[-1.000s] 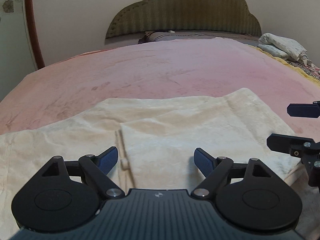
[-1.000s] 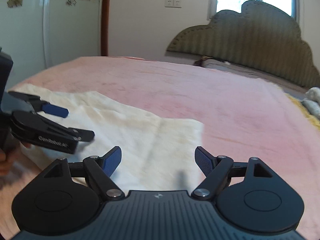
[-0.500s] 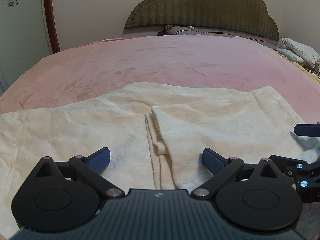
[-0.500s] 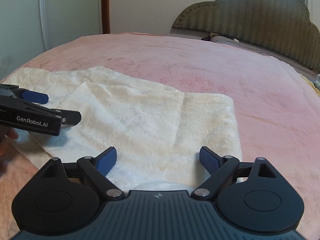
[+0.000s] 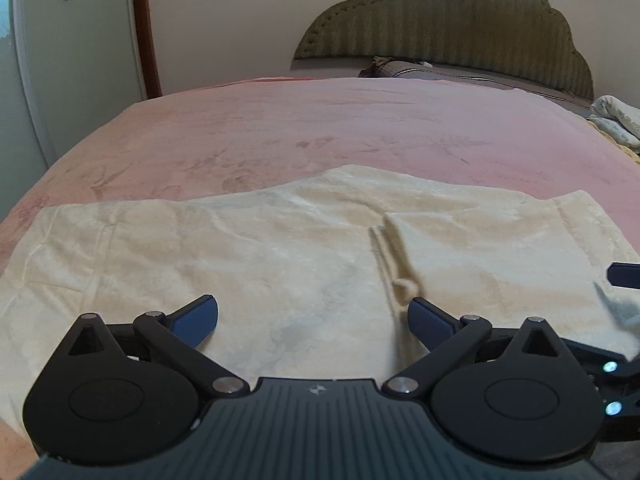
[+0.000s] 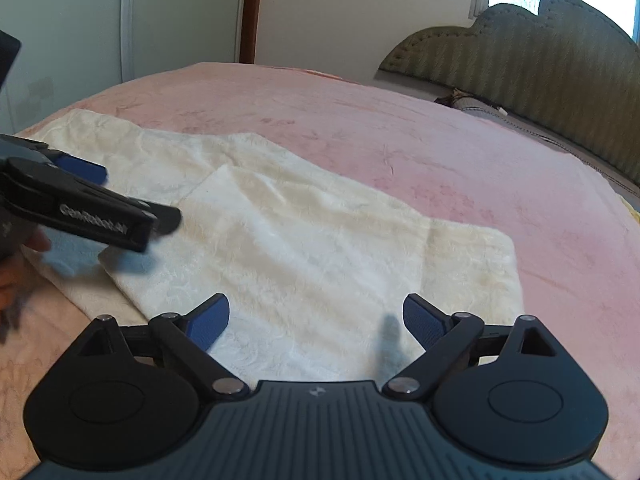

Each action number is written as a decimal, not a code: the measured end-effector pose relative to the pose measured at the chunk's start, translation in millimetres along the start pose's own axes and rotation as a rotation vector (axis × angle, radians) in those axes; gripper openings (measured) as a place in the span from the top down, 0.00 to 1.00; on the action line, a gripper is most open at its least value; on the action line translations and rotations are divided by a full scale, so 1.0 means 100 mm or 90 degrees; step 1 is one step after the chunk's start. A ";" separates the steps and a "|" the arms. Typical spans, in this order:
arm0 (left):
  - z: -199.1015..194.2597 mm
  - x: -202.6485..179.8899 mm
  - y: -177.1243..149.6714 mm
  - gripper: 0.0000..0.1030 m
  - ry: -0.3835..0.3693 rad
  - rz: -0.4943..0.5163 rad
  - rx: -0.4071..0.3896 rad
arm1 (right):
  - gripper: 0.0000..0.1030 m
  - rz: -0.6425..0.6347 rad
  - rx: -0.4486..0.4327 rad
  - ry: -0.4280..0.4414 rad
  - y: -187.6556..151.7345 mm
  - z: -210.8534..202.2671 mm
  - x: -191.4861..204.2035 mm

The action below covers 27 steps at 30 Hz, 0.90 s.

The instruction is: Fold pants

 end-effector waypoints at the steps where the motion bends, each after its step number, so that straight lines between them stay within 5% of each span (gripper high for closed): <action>1: 0.00 0.07 -0.01 0.00 0.014 -0.004 0.002 | 0.08 0.010 -0.002 -0.001 0.00 0.00 0.00; 10: -0.12 0.52 -0.05 0.00 0.044 -0.052 0.006 | 0.08 0.013 -0.047 0.042 0.18 -0.12 0.24; 19: -0.26 1.07 -0.01 0.00 0.163 -0.062 0.011 | 0.08 -0.109 -0.073 0.133 0.48 -0.05 1.00; 27: -0.54 1.44 0.05 0.00 0.230 -0.073 -0.032 | 0.04 -0.057 -0.008 0.083 0.82 0.38 1.11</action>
Point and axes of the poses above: each gripper's, at about its wrist camera, not at the fingertips, and z roughly the way its jaws point, x to its left, y to its top, the point moved 6 cm from there along z, roughly the way its jaws point, and after that the axes turned 5 degrees about -x, right-handed, at the moved point
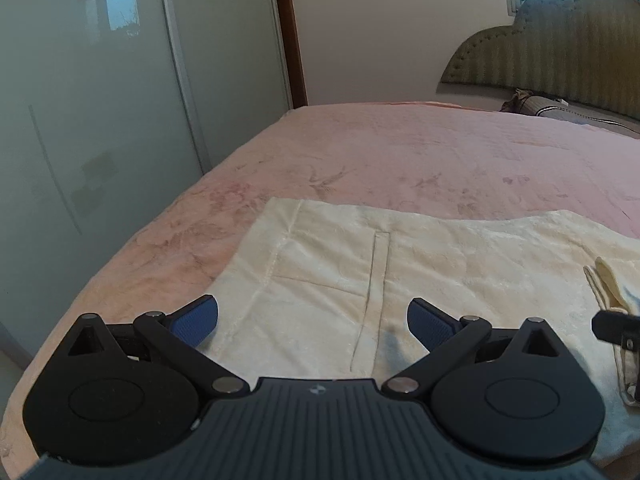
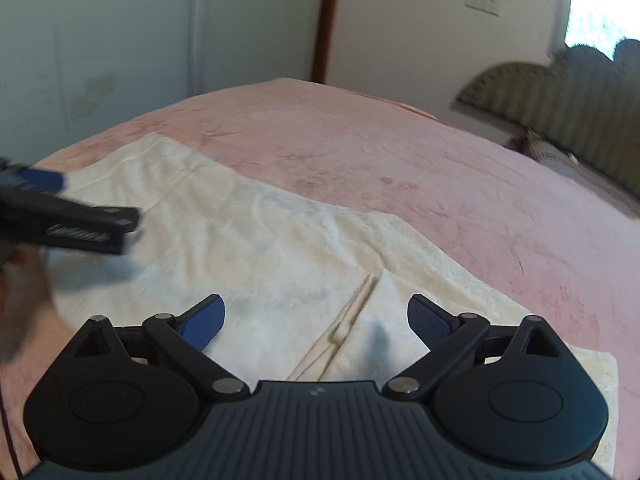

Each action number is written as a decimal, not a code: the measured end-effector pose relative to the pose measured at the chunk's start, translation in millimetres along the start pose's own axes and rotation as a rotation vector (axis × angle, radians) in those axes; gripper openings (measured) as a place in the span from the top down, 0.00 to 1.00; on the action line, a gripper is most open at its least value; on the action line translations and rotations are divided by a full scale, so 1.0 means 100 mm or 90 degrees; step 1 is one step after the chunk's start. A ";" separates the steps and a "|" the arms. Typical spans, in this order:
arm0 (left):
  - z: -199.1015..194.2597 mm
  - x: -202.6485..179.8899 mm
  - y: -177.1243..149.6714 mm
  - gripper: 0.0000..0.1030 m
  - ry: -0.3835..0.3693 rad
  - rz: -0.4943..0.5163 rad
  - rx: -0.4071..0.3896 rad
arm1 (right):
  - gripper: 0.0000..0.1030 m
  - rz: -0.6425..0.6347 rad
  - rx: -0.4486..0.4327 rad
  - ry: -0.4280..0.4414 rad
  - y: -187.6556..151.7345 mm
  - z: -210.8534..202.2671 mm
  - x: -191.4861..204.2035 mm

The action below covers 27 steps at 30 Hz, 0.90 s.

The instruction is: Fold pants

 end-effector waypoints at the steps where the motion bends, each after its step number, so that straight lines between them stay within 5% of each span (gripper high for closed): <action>1: -0.02 -0.01 0.02 0.00 0.002 0.004 -0.004 | 0.04 0.010 0.004 -0.012 0.03 0.04 -0.03; 10: -0.08 -0.11 0.11 0.00 -0.024 0.014 -0.040 | 0.04 0.080 0.040 -0.053 0.06 0.25 -0.28; 27: -0.06 0.32 0.17 0.00 -0.022 -0.046 0.011 | 0.04 0.055 0.041 -0.033 0.08 0.30 -0.18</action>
Point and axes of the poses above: each gripper's, at about its wrist camera, not at the fingertips, and z roughly the way its jaws point, x to its left, y to its top, the point moved 6 cm from there along z, roughly the way its jaws point, and after that the axes turned 5 degrees about -x, right-handed, at the moved point
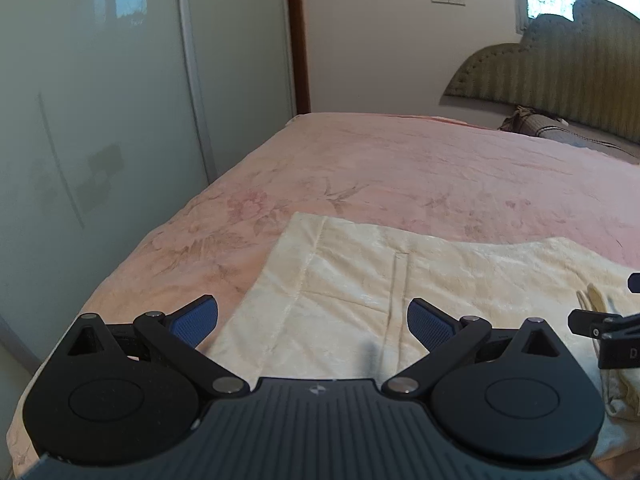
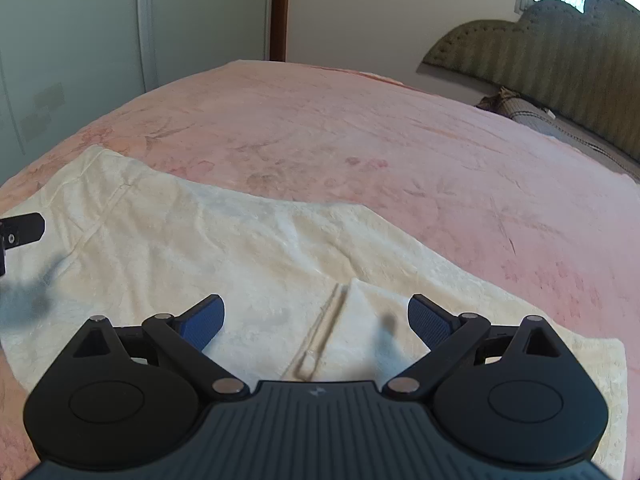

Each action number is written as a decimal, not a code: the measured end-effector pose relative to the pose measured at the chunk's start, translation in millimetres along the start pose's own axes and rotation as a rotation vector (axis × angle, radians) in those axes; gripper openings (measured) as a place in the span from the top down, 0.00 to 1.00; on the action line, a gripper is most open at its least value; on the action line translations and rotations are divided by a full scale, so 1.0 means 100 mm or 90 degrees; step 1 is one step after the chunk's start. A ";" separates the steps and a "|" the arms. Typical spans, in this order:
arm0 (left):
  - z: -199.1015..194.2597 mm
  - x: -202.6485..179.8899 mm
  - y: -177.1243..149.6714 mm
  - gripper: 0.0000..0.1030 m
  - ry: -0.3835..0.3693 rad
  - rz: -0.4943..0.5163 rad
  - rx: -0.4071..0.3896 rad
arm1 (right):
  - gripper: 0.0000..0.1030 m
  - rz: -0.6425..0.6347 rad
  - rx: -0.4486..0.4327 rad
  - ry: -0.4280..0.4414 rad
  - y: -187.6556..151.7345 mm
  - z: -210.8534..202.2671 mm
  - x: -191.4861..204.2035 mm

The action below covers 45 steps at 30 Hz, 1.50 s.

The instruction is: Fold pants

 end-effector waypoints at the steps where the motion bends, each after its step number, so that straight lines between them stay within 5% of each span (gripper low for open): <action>1: -0.01 0.05 0.02 0.00 0.000 -0.002 -0.004 | 0.04 -0.005 -0.009 0.005 0.02 -0.03 0.03; 3: -0.05 0.20 0.06 0.00 0.019 -0.009 -0.021 | 0.04 -0.018 -0.066 0.020 0.08 -0.18 0.11; 5: -0.09 0.39 0.11 0.00 0.045 -0.039 -0.037 | 0.04 -0.069 -0.187 0.055 0.17 -0.53 0.31; 8: -0.13 0.71 0.15 0.00 0.065 -0.109 -0.048 | 0.00 -0.255 -0.307 0.125 0.09 -0.95 0.82; 11: -0.13 0.89 0.13 0.00 0.059 -0.133 -0.027 | 0.00 -0.404 -0.270 0.124 -0.15 -0.89 1.29; 14: -0.06 1.00 0.04 0.01 0.049 -0.166 0.028 | 0.00 -0.437 -0.239 0.188 -0.37 -0.79 1.58; 20: 0.20 1.13 -0.28 0.01 -0.095 -0.362 0.161 | 0.01 -0.508 -0.186 0.178 -0.58 -0.54 1.88; 23: 0.29 1.13 -0.38 0.01 -0.126 -0.411 0.192 | 0.03 -0.524 -0.189 0.160 -0.57 -0.47 1.97; 25: 0.31 1.10 -0.39 0.01 -0.142 -0.416 0.193 | 0.11 -0.539 -0.201 0.139 -0.53 -0.42 2.06; 27: 0.34 1.04 -0.36 0.01 -0.175 -0.432 0.197 | 0.37 -0.555 -0.215 0.127 -0.50 -0.37 2.13; 32: 0.52 0.92 -0.32 0.01 -0.255 -0.468 0.217 | 0.77 -0.599 -0.237 0.137 -0.50 -0.19 2.36; 35: 0.64 0.93 -0.32 0.01 -0.278 -0.498 0.222 | 0.85 -0.579 -0.249 0.149 -0.44 -0.20 2.34; 41: 0.93 0.93 -0.24 0.02 -0.315 -0.583 0.226 | 0.88 -0.356 -0.215 0.269 -0.03 -0.32 1.89; 43: 1.00 0.90 -0.21 0.06 -0.321 -0.592 0.236 | 0.88 -0.341 -0.212 0.279 0.01 -0.34 1.84; 44: 1.03 0.88 -0.20 0.19 -0.325 -0.590 0.238 | 0.88 -0.344 -0.210 0.286 0.01 -0.35 1.82; 45: 1.05 0.85 -0.20 0.42 -0.329 -0.588 0.247 | 0.88 -0.350 -0.202 0.299 -0.01 -0.36 1.82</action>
Point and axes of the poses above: each gripper's, at about its wrist camera, not at the fingertips, and z roughly the way its jaws point, x to its left, y to its top, the point moved 6 cm from there along z, roughly the way its jaws point, and after that the axes turned 5 degrees about -x, right-handed, at the moved point
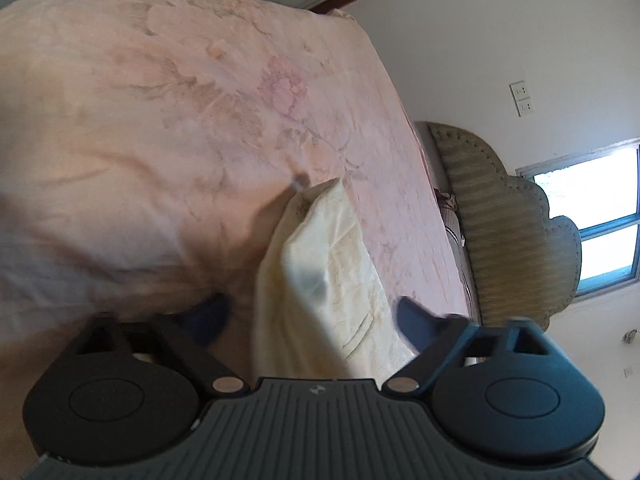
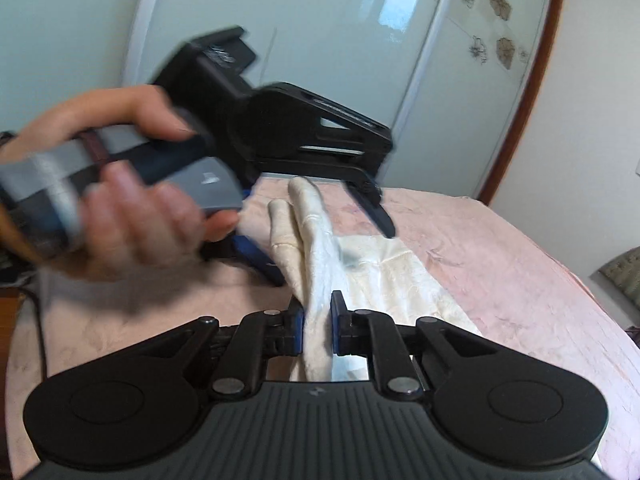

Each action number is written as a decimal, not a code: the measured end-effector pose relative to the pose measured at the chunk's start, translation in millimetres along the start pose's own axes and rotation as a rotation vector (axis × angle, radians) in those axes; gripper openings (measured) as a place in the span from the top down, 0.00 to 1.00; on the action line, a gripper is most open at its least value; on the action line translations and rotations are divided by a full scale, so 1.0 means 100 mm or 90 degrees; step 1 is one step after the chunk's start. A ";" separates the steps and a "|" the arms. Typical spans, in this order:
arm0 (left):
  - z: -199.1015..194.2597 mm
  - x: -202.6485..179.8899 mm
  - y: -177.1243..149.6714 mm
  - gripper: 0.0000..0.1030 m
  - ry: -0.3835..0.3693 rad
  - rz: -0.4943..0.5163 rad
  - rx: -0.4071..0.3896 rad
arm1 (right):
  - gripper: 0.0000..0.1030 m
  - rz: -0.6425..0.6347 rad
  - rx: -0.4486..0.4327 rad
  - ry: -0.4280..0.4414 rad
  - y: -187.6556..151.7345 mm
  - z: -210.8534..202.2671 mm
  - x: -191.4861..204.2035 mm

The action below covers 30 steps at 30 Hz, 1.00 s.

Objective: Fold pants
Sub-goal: 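Grasp the pants edge with the left tool and lift it, then fold the lifted edge over the pants with the left tool and release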

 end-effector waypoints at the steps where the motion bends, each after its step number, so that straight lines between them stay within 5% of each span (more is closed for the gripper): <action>1: 0.05 0.01 0.00 0.53 0.008 -0.005 0.016 | 0.88 0.000 0.011 0.018 -0.02 -0.04 0.01; 5: 0.08 0.02 -0.01 0.76 0.043 0.020 0.007 | 0.87 0.066 -0.008 0.109 0.01 -0.35 -0.14; 8: 0.04 -0.05 -0.05 0.84 0.053 0.059 -0.014 | 0.87 0.190 -0.040 0.067 0.00 -0.56 -0.66; 11: -0.03 -0.23 -0.12 0.86 0.080 0.117 -0.044 | 0.87 0.229 0.051 -0.016 -0.32 -0.37 -1.04; 13: -0.11 -0.39 -0.19 0.87 0.087 0.146 -0.062 | 0.88 0.243 0.148 -0.032 -0.66 -0.13 -1.13; 14: -0.17 -0.49 -0.22 0.87 0.088 0.163 -0.074 | 0.87 0.246 0.145 -0.030 -0.74 -0.11 -1.13; 19: -0.41 -1.12 -0.53 0.87 0.052 0.244 -0.109 | 0.84 0.353 0.006 0.001 -0.50 -0.49 -1.27; 24: -0.41 -1.72 -1.03 0.87 0.021 0.323 -0.123 | 0.58 0.471 -0.114 0.053 -0.27 -0.84 -1.53; 30: -0.23 -2.21 -1.57 0.82 -0.013 0.384 -0.125 | 0.57 0.526 -0.170 0.018 -0.38 -1.38 -1.70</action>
Point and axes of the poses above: each gripper's, at about its wrist camera, not at the fingertips, and z roughly the way its jaws point, x to its left, y to its top, the point moved 6 cm from there along z, roughly the way its jaws point, and after that the axes turned 5 degrees about -x, right-handed, at the moved point
